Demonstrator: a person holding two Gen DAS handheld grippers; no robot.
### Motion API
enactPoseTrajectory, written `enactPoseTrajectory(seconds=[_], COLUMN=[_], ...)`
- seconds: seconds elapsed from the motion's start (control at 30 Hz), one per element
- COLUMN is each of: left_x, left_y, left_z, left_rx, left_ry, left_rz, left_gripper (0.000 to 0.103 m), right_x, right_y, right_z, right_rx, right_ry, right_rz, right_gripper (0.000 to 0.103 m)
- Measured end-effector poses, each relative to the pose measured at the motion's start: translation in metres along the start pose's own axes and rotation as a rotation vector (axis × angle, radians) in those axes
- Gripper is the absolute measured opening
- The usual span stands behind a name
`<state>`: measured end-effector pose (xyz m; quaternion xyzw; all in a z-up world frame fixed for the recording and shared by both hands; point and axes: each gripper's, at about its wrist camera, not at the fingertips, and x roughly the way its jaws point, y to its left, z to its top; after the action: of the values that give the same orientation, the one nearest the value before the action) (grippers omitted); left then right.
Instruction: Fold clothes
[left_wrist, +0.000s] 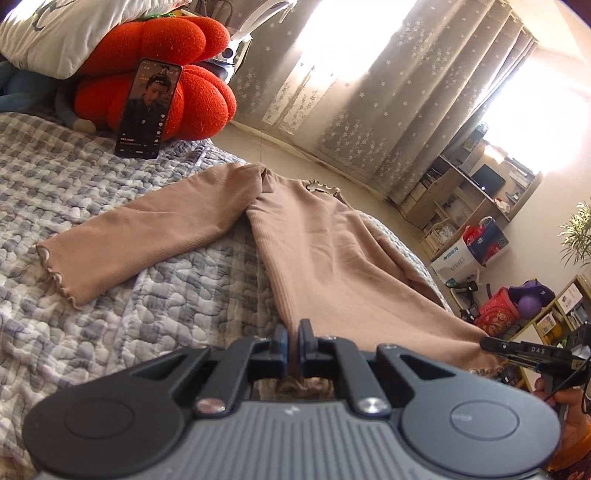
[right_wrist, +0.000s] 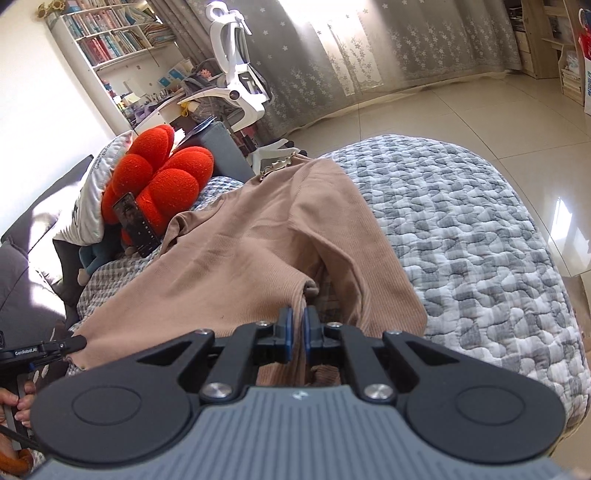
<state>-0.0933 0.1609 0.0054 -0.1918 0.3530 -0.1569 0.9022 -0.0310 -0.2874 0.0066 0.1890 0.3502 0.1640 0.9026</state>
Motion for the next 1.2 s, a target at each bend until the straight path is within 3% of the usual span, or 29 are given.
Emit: enactPoseTrajectory(seconds=[0.13, 0.2, 0.23, 0.27, 0.3, 0.57, 0.73, 0.77, 0.83, 0.87, 0.97, 1.2], left_x=[0.011, 0.010, 0.010, 0.009, 0.007, 0.013, 0.023, 0.025, 0.028, 0.029, 0.031, 0.034], left_y=[0.014, 0.021, 0.024, 0.028, 0.031, 0.045, 0.041, 0.040, 0.038, 0.037, 0.036, 0.037], left_z=[-0.016, -0.024, -0.028, -0.031, -0.033, -0.038, -0.038, -0.038, -0.037, -0.037, -0.034, -0.029], left_rx=[0.013, 0.003, -0.001, -0.009, -0.016, -0.079, -0.086, -0.088, -0.087, -0.085, -0.076, -0.059], left_ry=[0.028, 0.021, 0.017, 0.009, 0.004, 0.012, 0.016, 0.018, 0.018, 0.017, 0.016, 0.015], left_rz=[0.021, 0.023, 0.024, 0.022, 0.020, 0.022, 0.013, 0.015, 0.016, 0.018, 0.023, 0.035], left_gripper=[0.009, 0.022, 0.039, 0.049, 0.049, 0.049, 0.049, 0.049, 0.049, 0.049, 0.049, 0.049], right_x=[0.009, 0.008, 0.006, 0.004, 0.002, 0.009, 0.030, 0.034, 0.040, 0.041, 0.036, 0.024], right_y=[0.002, 0.000, -0.002, -0.004, -0.006, -0.024, -0.030, -0.029, -0.027, -0.026, -0.031, -0.056], right_z=[-0.009, -0.014, -0.017, -0.019, -0.022, -0.031, -0.028, -0.028, -0.027, -0.024, -0.009, 0.029], right_rx=[-0.028, -0.038, -0.038, -0.037, -0.038, -0.039, -0.053, -0.067, -0.118, -0.142, -0.159, -0.200], right_ry=[0.030, 0.028, 0.018, 0.008, -0.001, -0.022, -0.012, -0.007, 0.000, 0.000, -0.009, -0.116], right_rz=[-0.001, -0.012, -0.021, -0.031, -0.043, -0.166, -0.180, -0.186, -0.214, -0.226, -0.258, -0.442], right_gripper=[0.017, 0.022, 0.037, 0.046, 0.055, 0.055, 0.054, 0.051, 0.021, 0.017, 0.013, 0.012])
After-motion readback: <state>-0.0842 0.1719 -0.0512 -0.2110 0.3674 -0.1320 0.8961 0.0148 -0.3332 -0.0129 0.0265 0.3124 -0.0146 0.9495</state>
